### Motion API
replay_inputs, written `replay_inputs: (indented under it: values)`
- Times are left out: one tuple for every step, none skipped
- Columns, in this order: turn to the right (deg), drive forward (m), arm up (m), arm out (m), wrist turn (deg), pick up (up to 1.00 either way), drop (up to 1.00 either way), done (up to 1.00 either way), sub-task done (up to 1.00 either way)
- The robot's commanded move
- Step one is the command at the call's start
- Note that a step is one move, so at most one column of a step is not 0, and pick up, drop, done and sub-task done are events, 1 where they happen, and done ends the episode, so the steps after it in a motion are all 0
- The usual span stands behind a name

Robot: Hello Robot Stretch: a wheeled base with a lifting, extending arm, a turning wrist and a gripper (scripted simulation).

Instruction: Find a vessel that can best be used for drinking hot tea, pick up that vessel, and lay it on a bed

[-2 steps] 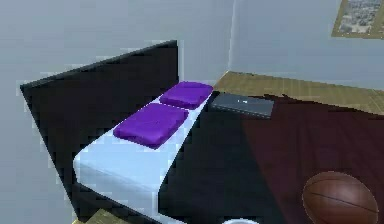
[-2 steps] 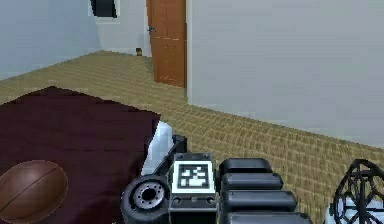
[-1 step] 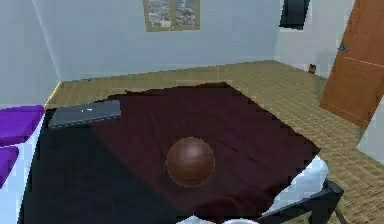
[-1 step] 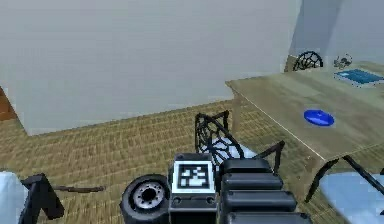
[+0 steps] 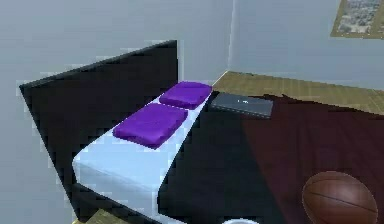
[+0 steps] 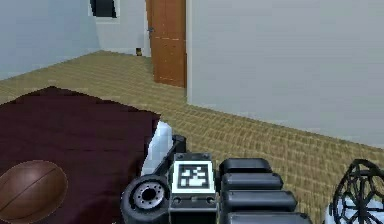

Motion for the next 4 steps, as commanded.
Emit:
replay_inputs:
  values:
    - [-45.0,0.00,0.00,0.00,0.0,0.00,0.00,0.00,0.00]
    - [-39.0,0.00,0.00,0.00,0.0,0.00,0.00,0.00,0.00]
    - [45.0,0.00,0.00,0.00,0.0,0.00,0.00,0.00,0.00]
    - [45.0,0.00,0.00,0.00,0.0,0.00,0.00,0.00,0.00]
